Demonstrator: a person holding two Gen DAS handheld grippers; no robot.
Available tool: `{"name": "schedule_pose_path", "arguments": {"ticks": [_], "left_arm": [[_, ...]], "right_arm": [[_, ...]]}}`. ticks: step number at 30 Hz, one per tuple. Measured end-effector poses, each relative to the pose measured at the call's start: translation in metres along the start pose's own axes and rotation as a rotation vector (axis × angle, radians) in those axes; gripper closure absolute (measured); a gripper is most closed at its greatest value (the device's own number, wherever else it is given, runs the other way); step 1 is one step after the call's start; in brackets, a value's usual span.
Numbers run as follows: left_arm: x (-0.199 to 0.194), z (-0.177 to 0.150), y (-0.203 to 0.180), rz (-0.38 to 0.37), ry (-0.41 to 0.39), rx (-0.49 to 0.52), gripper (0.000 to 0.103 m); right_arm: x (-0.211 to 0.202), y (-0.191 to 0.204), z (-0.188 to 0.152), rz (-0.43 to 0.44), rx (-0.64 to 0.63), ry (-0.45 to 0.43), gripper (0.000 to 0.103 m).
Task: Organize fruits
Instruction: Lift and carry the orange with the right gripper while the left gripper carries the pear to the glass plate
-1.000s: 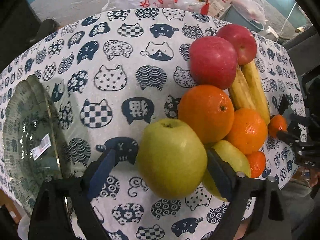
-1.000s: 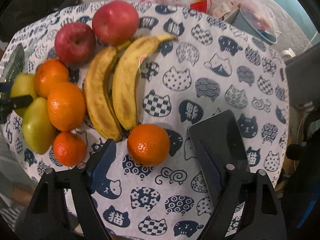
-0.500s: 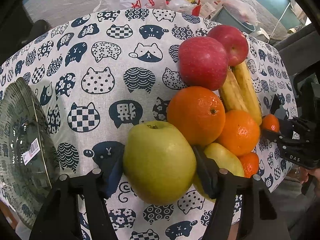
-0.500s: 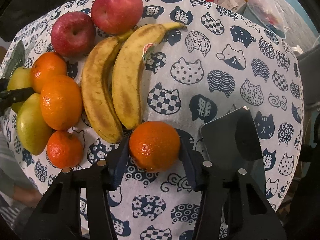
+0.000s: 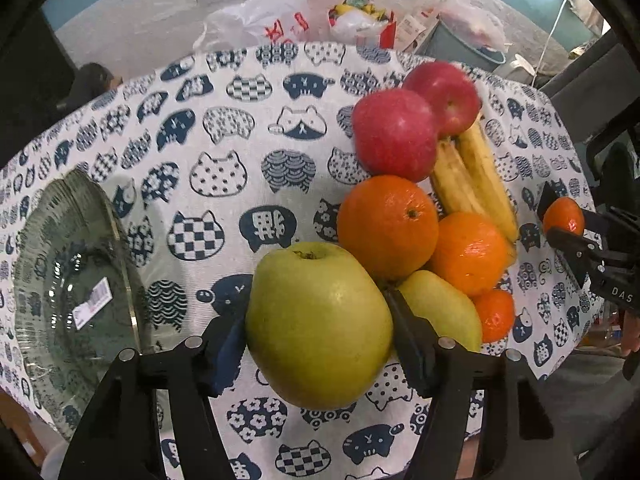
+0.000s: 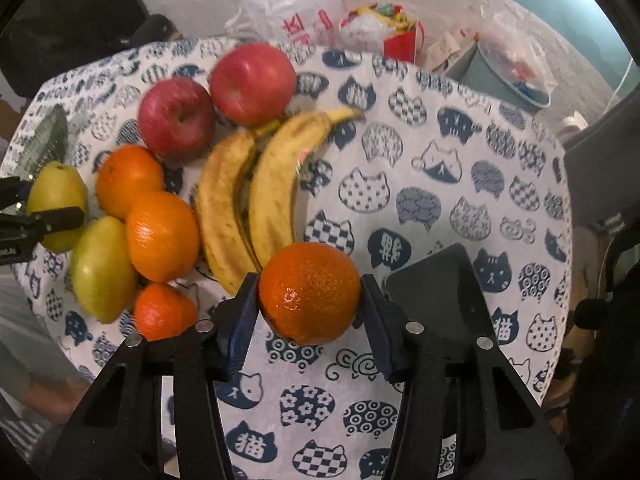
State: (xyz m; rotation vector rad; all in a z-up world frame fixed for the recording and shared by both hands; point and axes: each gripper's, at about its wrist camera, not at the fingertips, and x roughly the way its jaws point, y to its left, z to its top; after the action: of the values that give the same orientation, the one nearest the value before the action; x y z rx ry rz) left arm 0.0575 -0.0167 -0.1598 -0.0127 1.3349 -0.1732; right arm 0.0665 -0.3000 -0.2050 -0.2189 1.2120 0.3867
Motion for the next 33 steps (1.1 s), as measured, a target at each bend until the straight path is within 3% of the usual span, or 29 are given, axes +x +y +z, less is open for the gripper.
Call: {"name": "schedule_pose_path", "arguments": {"ticks": [19,33], "left_arm": [[-0.091,-0.016,0.002,0.053,-0.217,0.082,0.036],[-0.105,-0.028,0.035,0.059,-0.243,0.024,0.036]], "right_arm": [[-0.079,0.075,0.018,0.073,-0.119,-0.219,0.054],[-0.084,0.137,0.045,0.144,-0.218,-0.254,0.054]]}}
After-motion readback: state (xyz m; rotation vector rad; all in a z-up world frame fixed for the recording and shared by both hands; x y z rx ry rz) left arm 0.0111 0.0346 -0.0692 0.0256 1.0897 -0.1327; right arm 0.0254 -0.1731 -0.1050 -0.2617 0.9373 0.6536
